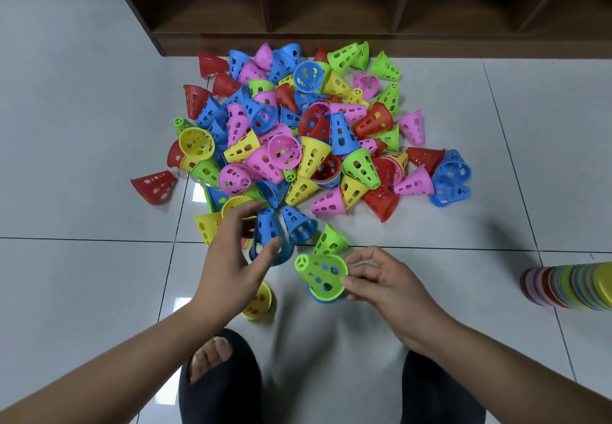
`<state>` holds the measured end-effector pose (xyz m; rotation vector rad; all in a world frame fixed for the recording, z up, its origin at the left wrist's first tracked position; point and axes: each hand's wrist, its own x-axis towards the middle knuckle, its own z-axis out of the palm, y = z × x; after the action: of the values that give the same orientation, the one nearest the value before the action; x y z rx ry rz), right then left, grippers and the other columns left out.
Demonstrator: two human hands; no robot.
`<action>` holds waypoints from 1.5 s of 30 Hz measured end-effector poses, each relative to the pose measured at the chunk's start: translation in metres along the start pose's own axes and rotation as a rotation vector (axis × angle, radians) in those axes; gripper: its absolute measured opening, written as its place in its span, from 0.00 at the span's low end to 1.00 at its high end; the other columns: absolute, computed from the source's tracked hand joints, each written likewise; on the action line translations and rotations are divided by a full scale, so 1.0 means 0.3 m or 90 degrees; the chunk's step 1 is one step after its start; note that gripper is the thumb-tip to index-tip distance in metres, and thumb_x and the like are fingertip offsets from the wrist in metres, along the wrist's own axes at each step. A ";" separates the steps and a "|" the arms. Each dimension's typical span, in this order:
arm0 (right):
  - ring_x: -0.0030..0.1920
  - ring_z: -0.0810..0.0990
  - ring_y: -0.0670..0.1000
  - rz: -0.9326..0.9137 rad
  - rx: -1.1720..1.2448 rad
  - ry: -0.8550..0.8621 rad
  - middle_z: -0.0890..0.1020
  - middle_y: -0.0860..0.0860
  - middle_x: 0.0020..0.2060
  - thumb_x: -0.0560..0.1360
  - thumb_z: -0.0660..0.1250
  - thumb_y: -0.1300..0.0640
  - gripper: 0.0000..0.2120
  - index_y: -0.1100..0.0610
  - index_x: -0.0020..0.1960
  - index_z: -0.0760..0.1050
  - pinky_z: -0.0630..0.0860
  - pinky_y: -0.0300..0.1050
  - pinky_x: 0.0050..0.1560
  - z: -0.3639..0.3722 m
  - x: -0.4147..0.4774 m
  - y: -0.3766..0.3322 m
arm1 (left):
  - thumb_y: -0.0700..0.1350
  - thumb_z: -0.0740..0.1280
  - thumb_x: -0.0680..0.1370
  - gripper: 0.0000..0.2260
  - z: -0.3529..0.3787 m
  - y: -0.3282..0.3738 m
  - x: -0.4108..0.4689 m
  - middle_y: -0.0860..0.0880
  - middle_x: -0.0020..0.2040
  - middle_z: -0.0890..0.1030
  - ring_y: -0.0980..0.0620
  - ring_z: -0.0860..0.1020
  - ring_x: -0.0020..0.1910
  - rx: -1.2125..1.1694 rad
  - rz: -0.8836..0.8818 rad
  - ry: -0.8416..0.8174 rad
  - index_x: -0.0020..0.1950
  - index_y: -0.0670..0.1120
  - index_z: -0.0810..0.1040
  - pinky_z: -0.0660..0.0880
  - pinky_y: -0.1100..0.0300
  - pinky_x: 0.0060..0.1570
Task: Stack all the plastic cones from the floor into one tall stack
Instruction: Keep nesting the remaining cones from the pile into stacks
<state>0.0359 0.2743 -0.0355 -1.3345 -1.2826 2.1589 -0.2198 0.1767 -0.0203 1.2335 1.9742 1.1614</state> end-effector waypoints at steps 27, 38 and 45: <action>0.73 0.70 0.38 -0.166 -0.515 -0.014 0.72 0.37 0.71 0.80 0.63 0.67 0.21 0.43 0.61 0.80 0.66 0.36 0.71 -0.123 0.164 0.069 | 0.60 0.73 0.75 0.21 -0.016 -0.257 -0.157 0.60 0.64 0.76 0.56 0.78 0.61 0.280 0.105 -0.283 0.67 0.56 0.77 0.76 0.61 0.61; 0.73 0.66 0.39 -0.143 -0.588 -0.085 0.71 0.36 0.73 0.83 0.63 0.64 0.22 0.44 0.71 0.77 0.64 0.39 0.75 -0.142 0.223 0.077 | 0.62 0.75 0.73 0.25 -0.016 -0.367 -0.189 0.62 0.62 0.73 0.57 0.75 0.59 0.338 0.040 -0.348 0.67 0.59 0.75 0.76 0.63 0.54; 0.61 0.79 0.40 -0.160 -0.477 0.017 0.80 0.36 0.58 0.80 0.69 0.64 0.17 0.45 0.61 0.82 0.75 0.39 0.59 -0.130 0.188 0.040 | 0.59 0.80 0.72 0.25 -0.019 -0.343 -0.132 0.62 0.58 0.78 0.59 0.77 0.54 0.279 0.009 -0.280 0.67 0.59 0.77 0.79 0.61 0.53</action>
<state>0.0409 0.3244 -0.0838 -1.3198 -2.2342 1.5276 -0.2521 0.1171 -0.1074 1.5600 1.9230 0.4102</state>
